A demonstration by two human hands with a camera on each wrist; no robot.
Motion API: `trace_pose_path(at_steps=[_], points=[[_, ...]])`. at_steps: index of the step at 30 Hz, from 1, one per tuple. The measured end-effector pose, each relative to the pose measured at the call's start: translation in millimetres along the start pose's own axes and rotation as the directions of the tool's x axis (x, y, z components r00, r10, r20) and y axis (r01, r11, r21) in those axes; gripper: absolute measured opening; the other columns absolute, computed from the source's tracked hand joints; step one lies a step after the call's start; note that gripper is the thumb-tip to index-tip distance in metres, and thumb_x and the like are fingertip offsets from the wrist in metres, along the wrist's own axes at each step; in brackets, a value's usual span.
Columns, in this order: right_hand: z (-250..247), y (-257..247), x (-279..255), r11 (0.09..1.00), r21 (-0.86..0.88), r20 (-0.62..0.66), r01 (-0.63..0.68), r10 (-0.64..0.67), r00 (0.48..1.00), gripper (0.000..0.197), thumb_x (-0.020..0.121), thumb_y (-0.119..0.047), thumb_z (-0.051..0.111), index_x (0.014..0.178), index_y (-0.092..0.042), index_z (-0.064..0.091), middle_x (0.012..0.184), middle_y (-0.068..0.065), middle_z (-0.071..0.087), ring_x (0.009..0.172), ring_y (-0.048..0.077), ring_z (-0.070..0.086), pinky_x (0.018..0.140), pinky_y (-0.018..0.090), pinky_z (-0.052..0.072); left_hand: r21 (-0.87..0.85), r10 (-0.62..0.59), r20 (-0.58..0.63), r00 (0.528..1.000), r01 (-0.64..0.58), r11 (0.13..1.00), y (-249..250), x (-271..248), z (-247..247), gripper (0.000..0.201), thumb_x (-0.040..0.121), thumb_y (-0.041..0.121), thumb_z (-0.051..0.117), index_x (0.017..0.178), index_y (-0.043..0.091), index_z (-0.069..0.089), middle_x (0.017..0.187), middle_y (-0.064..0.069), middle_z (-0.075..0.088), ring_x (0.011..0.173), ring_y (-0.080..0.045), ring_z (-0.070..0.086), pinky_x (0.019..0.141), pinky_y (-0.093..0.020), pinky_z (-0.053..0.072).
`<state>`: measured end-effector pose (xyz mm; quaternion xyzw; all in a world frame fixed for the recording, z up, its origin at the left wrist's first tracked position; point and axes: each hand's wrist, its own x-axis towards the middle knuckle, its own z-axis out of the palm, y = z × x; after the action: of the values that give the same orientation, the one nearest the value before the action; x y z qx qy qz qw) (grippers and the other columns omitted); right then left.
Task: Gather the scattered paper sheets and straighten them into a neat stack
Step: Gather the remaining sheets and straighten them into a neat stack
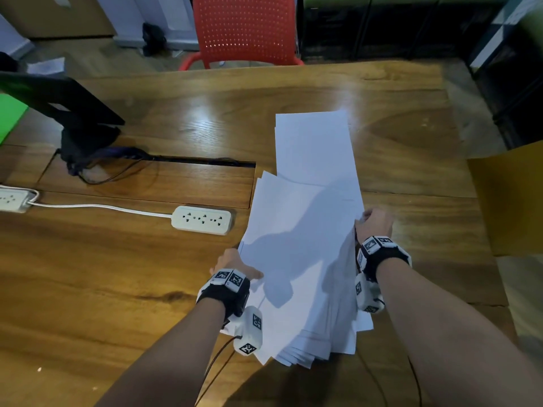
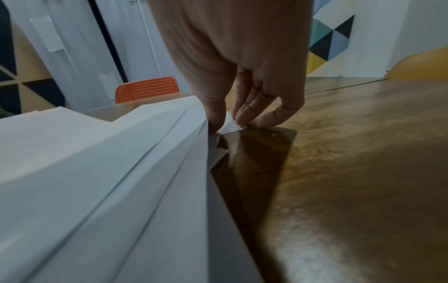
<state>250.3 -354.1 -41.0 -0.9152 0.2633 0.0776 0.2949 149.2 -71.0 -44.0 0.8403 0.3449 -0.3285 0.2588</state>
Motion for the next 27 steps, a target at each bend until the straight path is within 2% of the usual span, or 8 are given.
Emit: trace_pose_path(at_steps=[3,7,9,13,16,19,22,27], points=[[4,-4,3,0.998,-0.032,0.003,-0.053,0.053,0.999,0.014,0.087,-0.022,0.061,0.079,-0.011,0.066,0.101,0.016,0.06,0.085,0.034,0.058,0.082,0.044,0.052,-0.021,0.006,-0.012,1.0,-0.006,1.0,4,-17,-8,0.065,0.046,0.037,0.082,0.103,0.011,0.063,0.101,-0.007,0.07,0.094,-0.03,0.067,0.083,-0.041,0.057],[3,-14,10,0.994,-0.089,0.12,-0.067,0.077,0.99,0.019,0.09,-0.008,0.054,0.072,-0.005,0.057,0.075,0.011,0.045,0.057,0.023,0.037,0.049,0.021,0.038,-0.082,0.017,0.033,0.999,-0.014,0.997,8,-32,-16,0.048,0.064,0.024,0.083,0.107,0.01,0.065,0.105,-0.006,0.071,0.089,-0.024,0.066,0.07,-0.028,0.055],[0,-17,14,0.996,-0.062,0.172,-0.066,0.076,0.982,0.028,0.089,-0.008,0.056,0.062,-0.004,0.053,0.061,0.009,0.043,0.05,0.02,0.036,0.04,0.021,0.033,-0.13,0.021,0.042,0.999,-0.016,0.991,6,-34,-18,0.044,0.067,0.02,0.083,0.105,0.008,0.065,0.103,-0.006,0.07,0.086,-0.023,0.064,0.069,-0.028,0.053],[-14,-18,8,0.997,0.071,0.174,-0.013,0.001,0.985,0.022,0.081,-0.003,0.051,0.061,-0.01,0.045,0.066,0.015,0.055,0.058,0.028,0.054,0.054,0.029,0.047,-0.257,0.005,0.078,0.997,0.015,0.966,-5,-36,-25,0.034,0.068,0.01,0.08,0.097,0.007,0.063,0.1,-0.008,0.069,0.088,-0.025,0.063,0.072,-0.03,0.051],[-38,-18,0,0.977,0.21,0.016,0.042,-0.046,0.999,0.021,0.078,-0.006,0.051,0.066,-0.017,0.039,0.079,0.016,0.06,0.079,0.038,0.067,0.068,0.045,0.055,-0.355,0.001,0.074,0.997,0.025,0.935,-20,-32,-31,0.061,0.056,0.015,0.081,0.113,0.002,0.061,0.106,-0.012,0.068,0.094,-0.032,0.064,0.083,-0.041,0.055],[-65,-22,-11,0.927,0.362,-0.125,0.1,-0.058,0.99,0.014,0.077,0.0,0.053,0.076,-0.012,0.046,0.079,0.008,0.052,0.078,0.033,0.066,0.063,0.044,0.059,-0.392,-0.022,0.108,0.994,0.063,0.918,-46,-23,-37,0.077,0.054,0.016,0.08,0.125,0.003,0.055,0.114,-0.013,0.066,0.098,-0.033,0.063,0.085,-0.044,0.053],[-77,-6,-26,0.943,0.323,0.008,-0.084,0.086,0.996,0.027,0.079,0.002,0.058,0.105,-0.006,0.052,0.099,0.012,0.06,0.09,0.032,0.064,0.074,0.045,0.06,-0.412,-0.032,0.09,0.995,0.067,0.909,-66,-30,-47,0.076,0.058,0.015,0.079,0.129,0.004,0.053,0.119,-0.012,0.064,0.101,-0.032,0.062,0.086,-0.042,0.052],[-66,51,-57,0.949,0.127,0.179,-0.288,0.264,0.948,0.028,0.08,-0.003,0.054,0.108,0.0,0.059,0.101,0.018,0.062,0.099,0.04,0.061,0.086,0.044,0.054,-0.337,-0.046,-0.017,0.999,0.037,0.941,-73,-43,-61,0.059,0.072,-0.002,0.07,0.128,-0.003,0.051,0.12,-0.019,0.061,0.106,-0.037,0.059,0.088,-0.042,0.051]])
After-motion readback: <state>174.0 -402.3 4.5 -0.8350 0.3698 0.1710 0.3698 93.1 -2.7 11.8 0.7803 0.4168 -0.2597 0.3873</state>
